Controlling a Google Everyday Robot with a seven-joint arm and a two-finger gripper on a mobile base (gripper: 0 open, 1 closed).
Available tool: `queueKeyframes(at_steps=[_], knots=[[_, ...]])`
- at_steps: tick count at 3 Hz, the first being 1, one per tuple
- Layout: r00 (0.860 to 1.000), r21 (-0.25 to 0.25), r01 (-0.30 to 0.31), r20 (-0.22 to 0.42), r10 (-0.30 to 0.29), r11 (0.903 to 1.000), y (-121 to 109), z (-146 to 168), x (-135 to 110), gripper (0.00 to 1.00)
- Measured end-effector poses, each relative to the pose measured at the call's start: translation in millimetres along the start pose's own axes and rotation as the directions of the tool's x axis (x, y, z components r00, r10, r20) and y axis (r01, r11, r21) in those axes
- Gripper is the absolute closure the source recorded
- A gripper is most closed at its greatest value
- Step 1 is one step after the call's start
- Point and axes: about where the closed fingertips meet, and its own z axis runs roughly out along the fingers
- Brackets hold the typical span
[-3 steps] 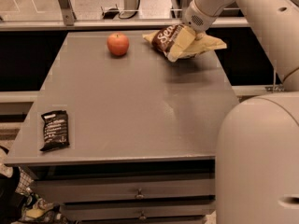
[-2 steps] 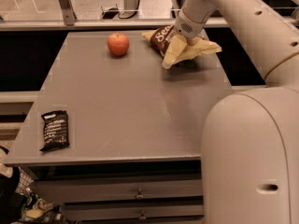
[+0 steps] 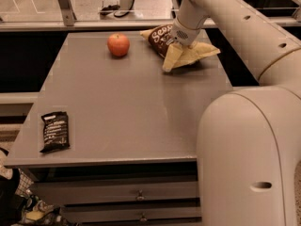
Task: Move brown chip bag near rxbar chocolate
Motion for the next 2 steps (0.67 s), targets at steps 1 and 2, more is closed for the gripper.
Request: queueKeyframes(at_steps=[1,2], knots=[[1.0,-0.003,0.001,-0.001,-0.001,1.0,0.4,3.5,-0.4,0.7],[1.0,-0.003,0.001,-0.001,-0.001,1.0,0.2,2.7,-0.7,0.94]])
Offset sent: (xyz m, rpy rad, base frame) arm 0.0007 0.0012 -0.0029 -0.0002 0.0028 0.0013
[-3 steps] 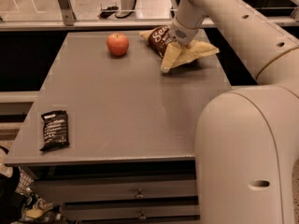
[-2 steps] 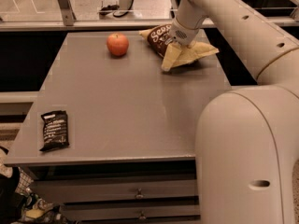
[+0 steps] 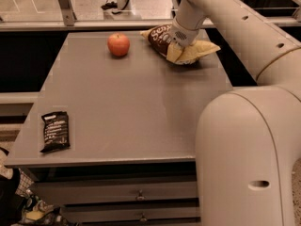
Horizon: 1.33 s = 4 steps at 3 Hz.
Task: Move brown chip bag near rxbar chocolate
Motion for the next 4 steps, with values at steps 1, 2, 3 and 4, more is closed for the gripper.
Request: queueKeyframes(at_steps=[1,2,3,4], knots=[[1.0,0.0,0.0,0.0,0.0,1.0,0,-1,0,1.0],[1.0,0.0,0.0,0.0,0.0,1.0,0,-1,0,1.0],[1.0,0.0,0.0,0.0,0.0,1.0,0,-1,0,1.0],[1.0,0.084,-0.003,0.025,0.0,0.9965,-4,-57,26,1.0]])
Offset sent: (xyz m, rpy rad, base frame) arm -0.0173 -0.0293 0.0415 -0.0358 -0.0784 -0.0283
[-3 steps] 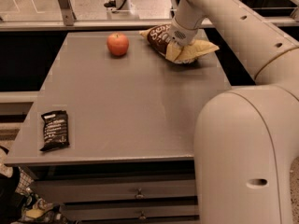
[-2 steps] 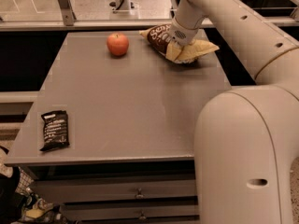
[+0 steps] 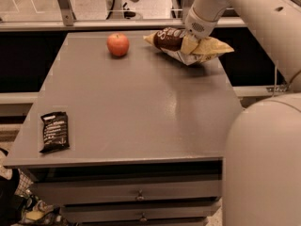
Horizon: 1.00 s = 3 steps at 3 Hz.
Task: Move brown chip bag near rxbar chocolate
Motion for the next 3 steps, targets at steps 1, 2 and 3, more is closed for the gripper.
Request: queueKeyframes(at_steps=[1,2,3], knots=[[1.0,0.064,-0.006,0.028,0.004,0.998,-4,-45,21,1.0],[0.997,0.083,0.006,0.08,-0.013,0.9965,-3,-76,33,1.0],[0.972,0.045,0.098,0.21,-0.106,0.9941,11,-111,29,1.0]])
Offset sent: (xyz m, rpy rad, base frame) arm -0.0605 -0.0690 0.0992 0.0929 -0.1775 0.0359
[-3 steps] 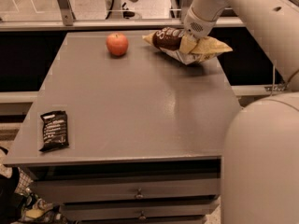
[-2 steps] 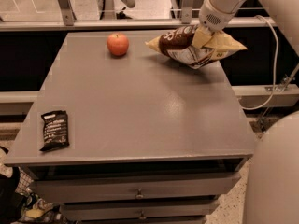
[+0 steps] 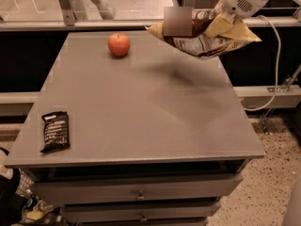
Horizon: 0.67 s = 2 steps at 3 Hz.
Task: Move brown chip bag near rxbar chocolate
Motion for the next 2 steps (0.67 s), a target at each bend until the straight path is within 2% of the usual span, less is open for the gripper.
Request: queueKeyframes(at_steps=[1,2], knots=[[0.989,-0.069,0.109,0.112,-0.1,0.9917,19,-17,-20,1.0],[0.944,-0.128,0.268,0.234,-0.234,0.9548,67,-39,-48,1.0]])
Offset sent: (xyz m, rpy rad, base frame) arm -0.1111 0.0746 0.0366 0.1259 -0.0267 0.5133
